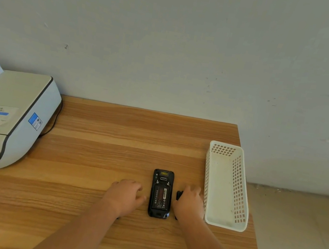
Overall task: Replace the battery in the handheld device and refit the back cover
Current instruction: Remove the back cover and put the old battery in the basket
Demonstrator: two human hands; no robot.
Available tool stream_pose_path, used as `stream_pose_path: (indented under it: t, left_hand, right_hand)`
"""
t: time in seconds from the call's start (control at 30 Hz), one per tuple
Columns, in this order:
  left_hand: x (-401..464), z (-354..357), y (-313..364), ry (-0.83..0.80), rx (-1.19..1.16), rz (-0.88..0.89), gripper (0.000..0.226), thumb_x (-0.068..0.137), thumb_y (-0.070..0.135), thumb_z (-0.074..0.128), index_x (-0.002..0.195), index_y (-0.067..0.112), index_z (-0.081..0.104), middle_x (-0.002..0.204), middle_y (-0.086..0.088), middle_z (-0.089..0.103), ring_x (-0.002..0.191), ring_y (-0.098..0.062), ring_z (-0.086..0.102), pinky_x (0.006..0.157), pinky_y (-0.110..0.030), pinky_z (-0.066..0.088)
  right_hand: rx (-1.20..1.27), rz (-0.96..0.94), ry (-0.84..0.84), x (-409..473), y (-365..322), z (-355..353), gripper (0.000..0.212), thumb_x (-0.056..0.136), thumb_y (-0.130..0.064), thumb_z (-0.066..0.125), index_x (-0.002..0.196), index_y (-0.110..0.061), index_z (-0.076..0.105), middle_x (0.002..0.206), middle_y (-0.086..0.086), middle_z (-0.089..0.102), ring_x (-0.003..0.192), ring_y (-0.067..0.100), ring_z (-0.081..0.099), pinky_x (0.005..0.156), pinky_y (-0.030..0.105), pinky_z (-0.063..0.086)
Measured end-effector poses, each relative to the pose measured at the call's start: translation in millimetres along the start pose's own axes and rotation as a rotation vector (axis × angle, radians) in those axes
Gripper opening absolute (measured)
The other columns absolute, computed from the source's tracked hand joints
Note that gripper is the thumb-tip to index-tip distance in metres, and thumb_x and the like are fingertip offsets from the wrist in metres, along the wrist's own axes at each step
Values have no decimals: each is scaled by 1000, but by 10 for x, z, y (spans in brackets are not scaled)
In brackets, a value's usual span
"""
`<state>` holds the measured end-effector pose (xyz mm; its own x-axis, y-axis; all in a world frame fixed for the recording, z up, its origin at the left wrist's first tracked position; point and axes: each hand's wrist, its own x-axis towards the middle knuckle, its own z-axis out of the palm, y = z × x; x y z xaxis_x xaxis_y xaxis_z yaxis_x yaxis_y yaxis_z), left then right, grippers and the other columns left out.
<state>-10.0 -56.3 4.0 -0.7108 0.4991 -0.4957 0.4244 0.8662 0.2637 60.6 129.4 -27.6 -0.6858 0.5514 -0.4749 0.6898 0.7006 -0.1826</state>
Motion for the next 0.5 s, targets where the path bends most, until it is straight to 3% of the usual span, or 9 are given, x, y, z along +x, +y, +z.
stream_pose_path:
  t: [0.33, 0.5]
  left_hand:
    - [-29, -30, 39, 19, -13, 9, 44, 98, 46, 46, 134, 21, 53, 132, 4, 58, 120, -13, 52, 105, -36, 41]
    - [-17, -74, 12, 21, -27, -1, 46, 98, 47, 46, 135, 21, 53, 133, 4, 56, 121, -14, 51, 104, -35, 41]
  right_hand:
    - [55, -24, 30, -4, 10, -54, 46, 91, -30, 57, 132, -17, 41, 136, 9, 37, 120, 27, 43, 91, 37, 49]
    - [85, -188, 23, 10, -104, -193, 55, 91, -37, 56, 139, -18, 39, 137, 7, 39, 124, 24, 41, 95, 35, 47]
